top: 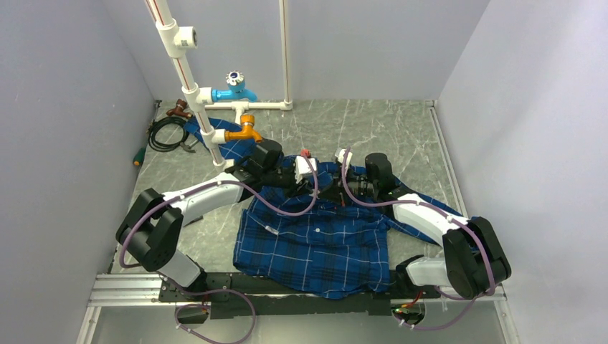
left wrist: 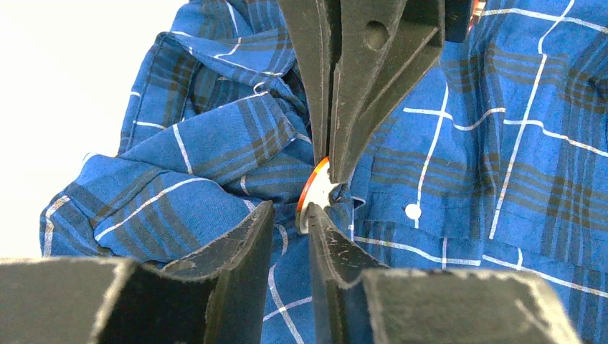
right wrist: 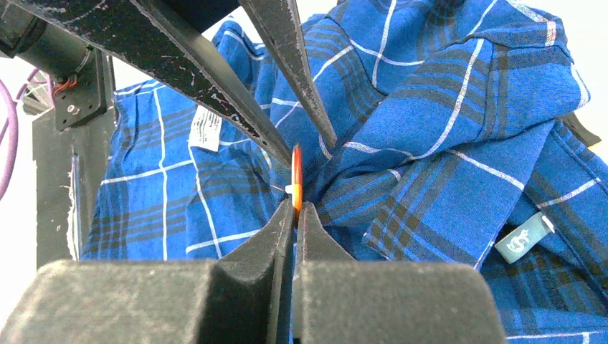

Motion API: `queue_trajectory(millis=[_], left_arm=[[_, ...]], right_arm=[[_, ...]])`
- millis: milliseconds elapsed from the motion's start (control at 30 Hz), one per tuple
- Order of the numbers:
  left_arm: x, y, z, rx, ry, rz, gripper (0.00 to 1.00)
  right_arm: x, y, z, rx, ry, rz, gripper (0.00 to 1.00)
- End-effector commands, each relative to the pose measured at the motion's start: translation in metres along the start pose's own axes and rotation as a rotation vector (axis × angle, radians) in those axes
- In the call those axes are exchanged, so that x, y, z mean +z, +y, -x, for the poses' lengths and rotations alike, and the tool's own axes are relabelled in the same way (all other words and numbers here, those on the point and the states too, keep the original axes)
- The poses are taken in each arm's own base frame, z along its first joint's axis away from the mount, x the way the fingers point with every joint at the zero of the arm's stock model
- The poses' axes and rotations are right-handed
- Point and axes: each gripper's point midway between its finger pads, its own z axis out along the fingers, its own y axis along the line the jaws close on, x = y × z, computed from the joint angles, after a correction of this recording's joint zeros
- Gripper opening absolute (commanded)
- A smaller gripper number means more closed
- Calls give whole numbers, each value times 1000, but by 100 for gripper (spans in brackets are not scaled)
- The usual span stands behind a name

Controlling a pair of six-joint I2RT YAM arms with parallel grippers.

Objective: Remove the brooch from the garment

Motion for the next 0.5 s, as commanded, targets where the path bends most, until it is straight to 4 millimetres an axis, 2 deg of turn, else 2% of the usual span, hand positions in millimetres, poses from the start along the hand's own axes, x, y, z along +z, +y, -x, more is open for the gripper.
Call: queue_trajectory(millis=[0,233,433,467], left_arm=[[3,0,13,50,-30,-28,29],[4,-5,5,37,-3,-42,17],[3,-4,7,25,-4,-27,0],[3,-3,7,20,-1,-22,0]], right_arm=[[1,4,22,-59,-40,30,0],[2,2,24,-58,-42,24,0],[4,0,25,-51,-42,21,0],[3,-2,25,-37,-43,16,3]])
